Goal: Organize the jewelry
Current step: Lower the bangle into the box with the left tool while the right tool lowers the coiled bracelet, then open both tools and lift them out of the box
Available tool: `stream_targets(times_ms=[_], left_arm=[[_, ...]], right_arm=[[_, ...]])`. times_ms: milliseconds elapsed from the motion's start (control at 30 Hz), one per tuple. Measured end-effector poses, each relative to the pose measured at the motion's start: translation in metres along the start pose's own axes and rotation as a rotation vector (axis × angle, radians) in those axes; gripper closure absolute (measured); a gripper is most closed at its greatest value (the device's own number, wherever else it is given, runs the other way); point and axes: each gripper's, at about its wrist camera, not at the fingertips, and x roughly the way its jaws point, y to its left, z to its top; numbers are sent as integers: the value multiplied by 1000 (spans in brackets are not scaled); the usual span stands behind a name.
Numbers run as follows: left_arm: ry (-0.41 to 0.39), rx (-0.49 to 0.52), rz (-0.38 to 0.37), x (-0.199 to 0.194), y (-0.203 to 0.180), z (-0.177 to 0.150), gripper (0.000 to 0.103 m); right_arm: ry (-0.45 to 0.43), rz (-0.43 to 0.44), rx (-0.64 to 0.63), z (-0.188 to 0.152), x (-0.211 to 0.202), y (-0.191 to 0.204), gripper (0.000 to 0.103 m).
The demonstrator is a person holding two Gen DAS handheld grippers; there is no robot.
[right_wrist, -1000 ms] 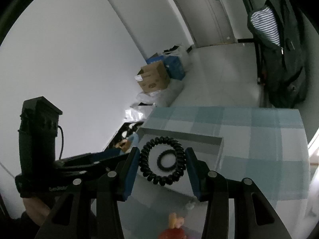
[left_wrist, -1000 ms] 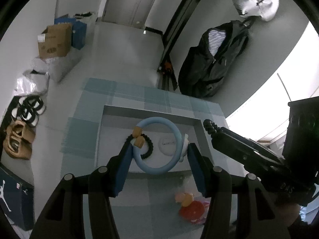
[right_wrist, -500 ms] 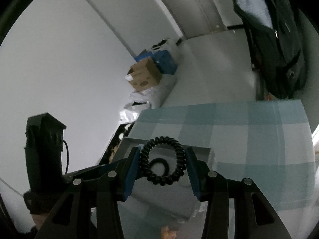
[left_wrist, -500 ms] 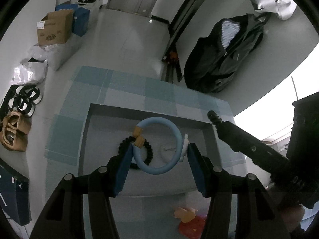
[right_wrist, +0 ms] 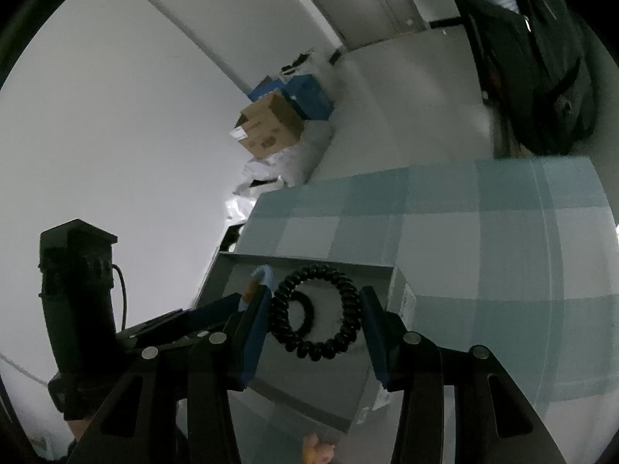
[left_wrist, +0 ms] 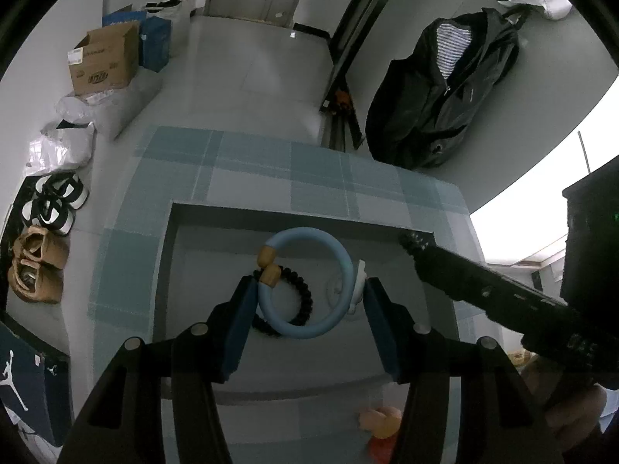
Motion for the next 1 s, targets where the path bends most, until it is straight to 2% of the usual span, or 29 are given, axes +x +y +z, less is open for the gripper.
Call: stream_targets(times_ms=[233, 367, 500, 633, 800, 1000], left_arm=[[17, -18, -34, 6, 1, -1, 52], [37, -29, 0, 9, 2, -1, 51], [21, 0, 14, 4, -3, -1, 50], [-2, 27, 13, -2, -6, -4, 35], [-25, 22, 18, -8, -3, -4, 35], [-67, 8, 26, -19, 2, -5, 35]], right_arm=[[5, 22, 30, -1, -2, -3, 56], [-5, 22, 27, -2, -5, -2, 53], [-20, 17, 18, -2, -8, -1, 52], [-33, 25, 15, -3, -11, 0, 47], [-51, 43, -8, -4, -14, 6, 38], [-82, 38, -22, -4, -22, 7, 38]])
